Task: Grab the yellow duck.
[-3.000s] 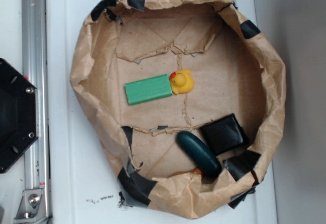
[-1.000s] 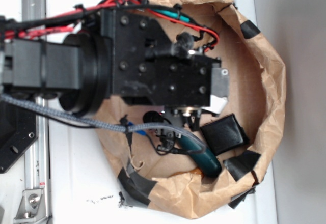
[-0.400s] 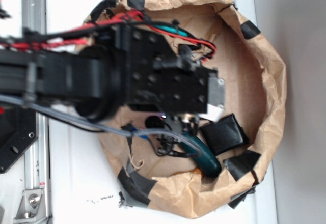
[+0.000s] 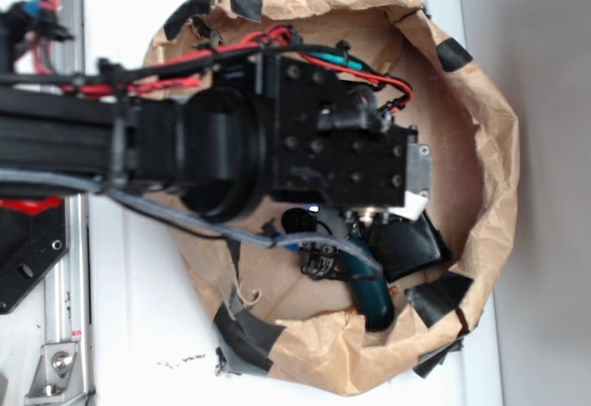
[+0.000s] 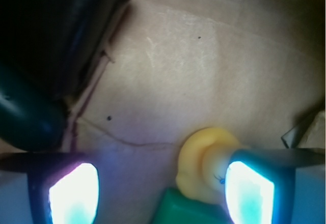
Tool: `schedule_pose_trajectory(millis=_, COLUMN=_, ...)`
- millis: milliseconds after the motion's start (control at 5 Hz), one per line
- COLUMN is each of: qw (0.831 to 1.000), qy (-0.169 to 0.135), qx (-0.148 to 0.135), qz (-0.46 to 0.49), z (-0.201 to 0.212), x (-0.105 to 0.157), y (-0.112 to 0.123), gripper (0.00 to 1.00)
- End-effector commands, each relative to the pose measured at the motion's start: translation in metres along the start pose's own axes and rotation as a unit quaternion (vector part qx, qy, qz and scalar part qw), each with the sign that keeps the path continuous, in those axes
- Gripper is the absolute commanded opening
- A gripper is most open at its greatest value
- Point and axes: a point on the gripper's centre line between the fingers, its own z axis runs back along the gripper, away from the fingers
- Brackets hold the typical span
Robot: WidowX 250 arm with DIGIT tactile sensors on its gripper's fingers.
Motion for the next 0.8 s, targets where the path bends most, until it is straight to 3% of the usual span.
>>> schedule_pose_trajectory(millis=0, qw=1.000, qy=0.003, qx=0.001, qz=0.013, z=-0.011, x=-0.009, y=0.012, gripper=1.00)
schedule_pose_trajectory(millis=200, qw=0.999, qy=0.013, qx=0.027, qz=0.044, z=-0.013, x=-0.019, y=0.031, gripper=1.00)
schedule_pose_trajectory(millis=600, qw=0.997, qy=0.005, qx=0.038, qz=0.064, z=-0.002, x=-0.019, y=0.041, gripper=1.00)
